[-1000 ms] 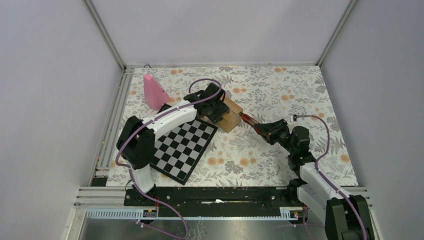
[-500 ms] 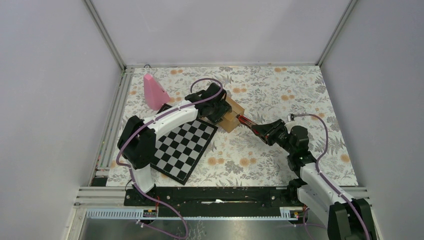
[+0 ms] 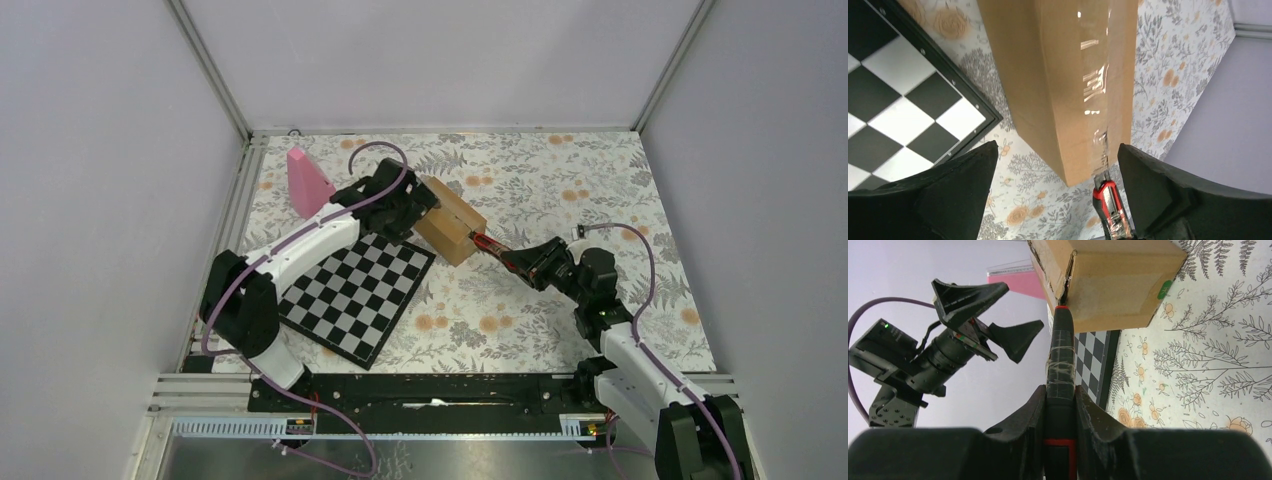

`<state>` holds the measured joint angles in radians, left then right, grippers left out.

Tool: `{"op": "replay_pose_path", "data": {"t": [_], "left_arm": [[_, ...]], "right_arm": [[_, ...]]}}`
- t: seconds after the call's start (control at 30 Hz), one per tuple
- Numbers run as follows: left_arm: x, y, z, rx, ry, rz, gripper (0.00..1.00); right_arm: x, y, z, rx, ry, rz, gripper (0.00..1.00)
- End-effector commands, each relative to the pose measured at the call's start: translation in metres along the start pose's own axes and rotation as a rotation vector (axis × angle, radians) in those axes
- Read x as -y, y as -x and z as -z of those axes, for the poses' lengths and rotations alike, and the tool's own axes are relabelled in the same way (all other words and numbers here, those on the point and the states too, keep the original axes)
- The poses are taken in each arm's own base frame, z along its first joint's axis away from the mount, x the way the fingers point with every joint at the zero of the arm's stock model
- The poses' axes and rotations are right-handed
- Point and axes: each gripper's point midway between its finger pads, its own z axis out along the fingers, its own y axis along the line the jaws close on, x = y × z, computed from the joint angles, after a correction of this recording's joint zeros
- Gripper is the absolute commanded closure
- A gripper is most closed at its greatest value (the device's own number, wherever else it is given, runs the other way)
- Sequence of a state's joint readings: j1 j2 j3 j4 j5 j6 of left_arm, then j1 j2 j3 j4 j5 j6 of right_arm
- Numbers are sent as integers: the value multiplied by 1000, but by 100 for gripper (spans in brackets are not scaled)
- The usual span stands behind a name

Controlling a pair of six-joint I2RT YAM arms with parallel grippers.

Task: Unpack the express box
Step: Cut the express box at the center of the board.

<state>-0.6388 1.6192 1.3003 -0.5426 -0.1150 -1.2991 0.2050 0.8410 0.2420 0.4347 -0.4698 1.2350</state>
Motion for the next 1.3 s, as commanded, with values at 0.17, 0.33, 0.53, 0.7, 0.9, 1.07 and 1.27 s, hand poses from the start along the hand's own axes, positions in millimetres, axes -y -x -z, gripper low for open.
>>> {"op": "replay_pose_path", "data": {"t": [0.17, 0.33, 0.53, 0.7, 0.9, 1.07, 1.27], "left_arm": [[30, 25, -14, 7, -76, -91, 1], [45, 21, -31, -35, -111, -105, 1], [37, 14, -46, -57, -90, -56, 1], [35, 2, -52, -98, -137, 2, 1], [32, -7, -50, -130, -165, 33, 4], [31, -7, -42, -125, -173, 21, 10], [17, 1, -29, -75, -129, -40, 23]], "right_arm": [[-53, 0, -2, -38, 197, 176, 100], [-47, 0, -5, -30, 206, 181, 100], [-60, -2, -5, -25, 296, 227, 100], [-70, -11, -8, -53, 354, 308, 100], [-62, -15, -12, -52, 347, 355, 100], [-60, -20, -9, -51, 373, 394, 100], [-65, -19, -3, -58, 318, 454, 100]]}}
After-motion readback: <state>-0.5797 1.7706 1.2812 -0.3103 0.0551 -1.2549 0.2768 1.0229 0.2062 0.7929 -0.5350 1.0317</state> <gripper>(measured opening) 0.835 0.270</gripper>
